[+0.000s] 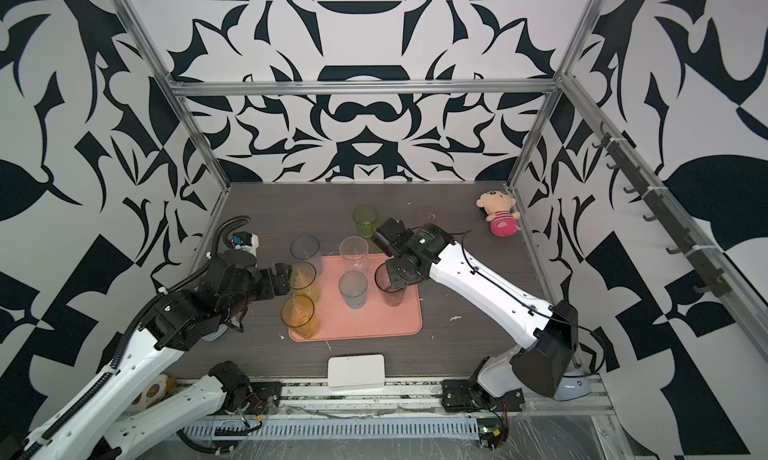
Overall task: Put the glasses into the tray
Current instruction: 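Lower the dark gray cup onto the tray's near corner and open right gripper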
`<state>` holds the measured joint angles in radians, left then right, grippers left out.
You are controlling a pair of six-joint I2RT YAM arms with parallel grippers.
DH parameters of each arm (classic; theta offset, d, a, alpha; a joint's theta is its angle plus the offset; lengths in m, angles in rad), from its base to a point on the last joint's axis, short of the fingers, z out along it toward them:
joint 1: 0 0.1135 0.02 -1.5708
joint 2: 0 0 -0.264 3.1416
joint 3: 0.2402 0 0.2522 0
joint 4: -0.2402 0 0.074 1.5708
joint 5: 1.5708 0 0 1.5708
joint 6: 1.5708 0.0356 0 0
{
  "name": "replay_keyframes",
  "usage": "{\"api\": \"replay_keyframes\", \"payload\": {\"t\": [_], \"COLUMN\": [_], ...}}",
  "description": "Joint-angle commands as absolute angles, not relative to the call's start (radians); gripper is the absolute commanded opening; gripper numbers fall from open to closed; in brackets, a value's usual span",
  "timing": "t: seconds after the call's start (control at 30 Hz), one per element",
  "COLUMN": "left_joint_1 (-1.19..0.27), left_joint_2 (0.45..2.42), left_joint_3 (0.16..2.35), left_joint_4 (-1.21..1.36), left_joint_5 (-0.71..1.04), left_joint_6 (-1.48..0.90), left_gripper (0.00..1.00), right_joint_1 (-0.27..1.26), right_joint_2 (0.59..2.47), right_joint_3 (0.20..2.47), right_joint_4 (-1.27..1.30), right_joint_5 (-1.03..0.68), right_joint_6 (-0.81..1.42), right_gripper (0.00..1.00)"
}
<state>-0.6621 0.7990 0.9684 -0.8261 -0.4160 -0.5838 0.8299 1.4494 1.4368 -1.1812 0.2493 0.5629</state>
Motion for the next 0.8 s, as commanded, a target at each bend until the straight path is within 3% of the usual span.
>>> {"api": "replay_keyframes", "payload": {"t": [0.0, 0.77], "left_joint_1": [-0.660, -0.659], "left_joint_2": [0.799, 0.753], "left_joint_3": [0.950, 0.920], "left_joint_4": [-0.818, -0.810], "left_joint_5": [-0.404, -0.400], "left_joint_6": [-0.595, -0.610], "left_gripper": [1.00, 0.99], "right_joint_1": [0.877, 1.087], "right_joint_2": [1.407, 1.390], "right_joint_3": [1.396, 1.247], "right_joint_4": [-1.137, -0.995], "right_joint_5": [0.277, 0.275], "right_joint_6": [0.649, 0.794], "right_gripper": [0.00, 0.00]}}
